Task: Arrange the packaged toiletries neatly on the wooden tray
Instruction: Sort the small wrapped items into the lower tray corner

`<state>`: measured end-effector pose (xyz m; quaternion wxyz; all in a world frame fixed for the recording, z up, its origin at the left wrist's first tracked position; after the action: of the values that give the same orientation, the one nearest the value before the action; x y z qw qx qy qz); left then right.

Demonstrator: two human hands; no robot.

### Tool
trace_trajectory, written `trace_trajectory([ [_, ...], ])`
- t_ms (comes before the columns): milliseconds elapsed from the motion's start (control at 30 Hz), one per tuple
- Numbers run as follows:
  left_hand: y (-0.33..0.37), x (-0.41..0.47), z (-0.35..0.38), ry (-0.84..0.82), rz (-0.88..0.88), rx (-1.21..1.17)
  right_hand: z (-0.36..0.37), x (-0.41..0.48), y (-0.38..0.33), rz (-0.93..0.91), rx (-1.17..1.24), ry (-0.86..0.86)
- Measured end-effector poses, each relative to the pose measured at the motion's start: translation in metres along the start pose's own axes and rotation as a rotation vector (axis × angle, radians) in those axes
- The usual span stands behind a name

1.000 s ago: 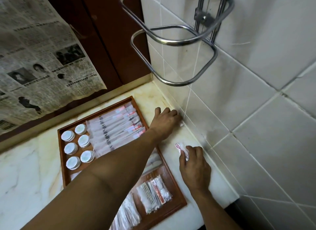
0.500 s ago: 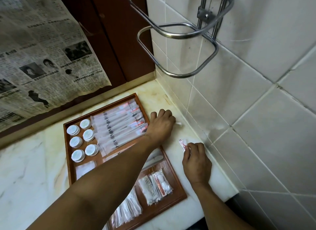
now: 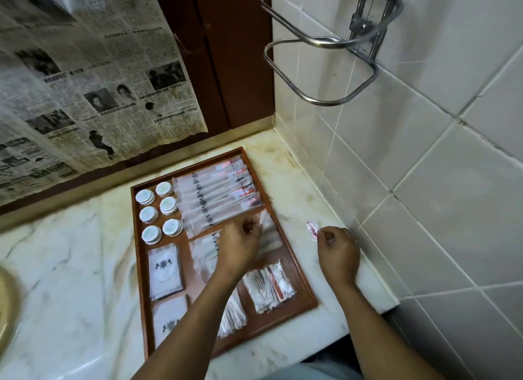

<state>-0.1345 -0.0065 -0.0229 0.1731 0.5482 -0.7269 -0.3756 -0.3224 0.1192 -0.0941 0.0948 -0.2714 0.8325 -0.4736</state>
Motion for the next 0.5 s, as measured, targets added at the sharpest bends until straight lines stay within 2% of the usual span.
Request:
trace_trajectory([
  [100, -0.012, -0.017, -0.015, -0.029, -0.124, -0.081, -0.007, 0.001, 0.000, 0.160, 0.142, -0.087],
  [233, -0.015, -0.038, -0.032, -0.001, -0.230, -0.231, -0.022, -0.010, -0.013, 0.290, 0.180, -0.210],
  [333, -0.029, -0.050, -0.036, -0.016, -0.313, -0.324, -0.033, -0.026, -0.036, 0.265, 0.135, -0.258],
  [500, -0.048, -0.067, -0.036, -0.021, -0.357, -0.324, -0.039, -0.062, -0.071, 0.150, 0.021, -0.369],
])
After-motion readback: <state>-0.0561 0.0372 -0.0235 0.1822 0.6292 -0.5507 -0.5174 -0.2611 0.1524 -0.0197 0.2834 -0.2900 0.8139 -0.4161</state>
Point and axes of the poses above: each hand's wrist, its own x-axis towards the middle knuckle, its own z-axis out of the palm, y = z × x, the point moved 2 cm from there along x, towards the middle knuckle, and after that the axes turned 7 degrees about x, right-handed, at the moved point
